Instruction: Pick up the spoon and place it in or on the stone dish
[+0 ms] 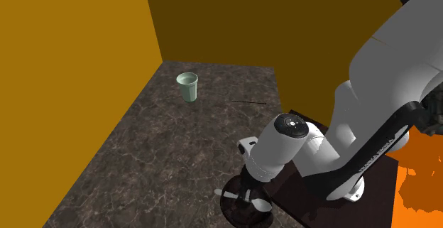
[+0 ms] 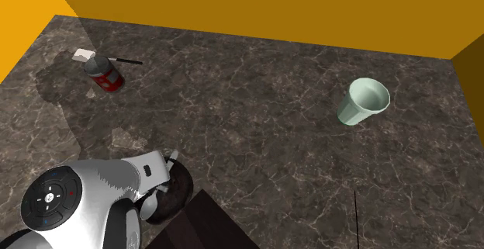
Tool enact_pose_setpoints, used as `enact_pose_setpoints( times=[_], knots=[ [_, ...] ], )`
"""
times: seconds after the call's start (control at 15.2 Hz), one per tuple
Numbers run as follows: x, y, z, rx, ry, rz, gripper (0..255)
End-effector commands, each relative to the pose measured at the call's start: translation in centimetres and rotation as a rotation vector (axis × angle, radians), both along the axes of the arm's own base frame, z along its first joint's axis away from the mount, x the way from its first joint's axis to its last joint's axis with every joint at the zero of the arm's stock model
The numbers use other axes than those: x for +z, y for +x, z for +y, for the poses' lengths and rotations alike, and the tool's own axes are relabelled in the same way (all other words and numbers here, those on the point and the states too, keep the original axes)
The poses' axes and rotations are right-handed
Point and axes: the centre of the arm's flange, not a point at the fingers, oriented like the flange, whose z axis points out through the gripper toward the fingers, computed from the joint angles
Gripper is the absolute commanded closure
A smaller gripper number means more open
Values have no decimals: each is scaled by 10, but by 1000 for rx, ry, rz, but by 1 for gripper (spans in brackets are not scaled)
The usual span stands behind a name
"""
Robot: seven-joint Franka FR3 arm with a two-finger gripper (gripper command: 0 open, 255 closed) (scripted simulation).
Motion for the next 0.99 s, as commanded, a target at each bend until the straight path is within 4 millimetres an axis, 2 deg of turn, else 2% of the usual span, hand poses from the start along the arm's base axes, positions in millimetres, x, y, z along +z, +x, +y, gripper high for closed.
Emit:
enact_pose_setpoints(
  times=[0.0, 0.2, 0.46, 0.92],
  knots=[
    [0, 0, 0, 0, 0, 0, 0],
    [0, 0, 0, 0, 0, 0, 0],
    [48, -8, -10, 0, 0, 0, 0],
    [48, -8, -10, 0, 0, 0, 0]
  ],
)
